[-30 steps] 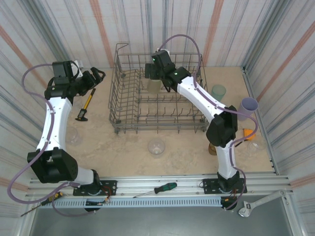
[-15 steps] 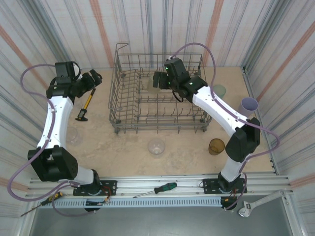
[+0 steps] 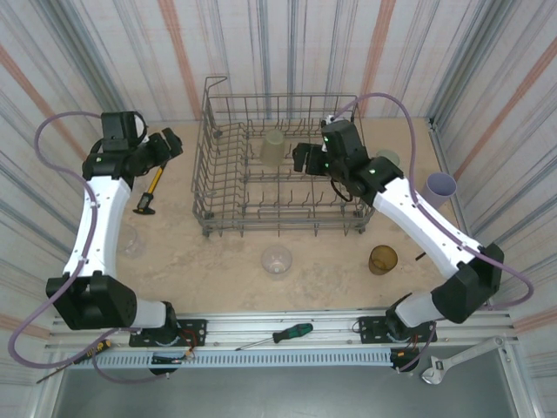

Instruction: Load the cups into the dish rack

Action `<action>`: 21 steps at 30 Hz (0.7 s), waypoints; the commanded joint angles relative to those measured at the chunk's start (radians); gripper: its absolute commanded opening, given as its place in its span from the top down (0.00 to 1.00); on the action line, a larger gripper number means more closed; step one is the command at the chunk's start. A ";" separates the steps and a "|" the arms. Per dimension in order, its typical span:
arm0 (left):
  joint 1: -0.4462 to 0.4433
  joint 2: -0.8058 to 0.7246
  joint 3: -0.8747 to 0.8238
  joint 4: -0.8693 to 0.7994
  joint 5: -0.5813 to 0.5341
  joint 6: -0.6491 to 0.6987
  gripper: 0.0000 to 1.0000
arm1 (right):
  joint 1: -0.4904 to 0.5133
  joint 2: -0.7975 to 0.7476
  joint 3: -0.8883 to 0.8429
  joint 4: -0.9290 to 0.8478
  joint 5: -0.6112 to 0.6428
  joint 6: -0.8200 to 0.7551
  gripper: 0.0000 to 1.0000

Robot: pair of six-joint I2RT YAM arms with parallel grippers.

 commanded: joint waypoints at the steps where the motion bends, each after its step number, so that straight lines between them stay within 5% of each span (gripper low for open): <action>1: -0.001 -0.044 -0.018 -0.049 0.014 0.009 0.01 | -0.022 -0.070 -0.055 -0.025 -0.019 -0.002 0.01; 21: -0.087 -0.075 -0.028 -0.109 -0.009 0.017 0.01 | -0.300 -0.275 -0.240 -0.289 -0.065 -0.038 0.01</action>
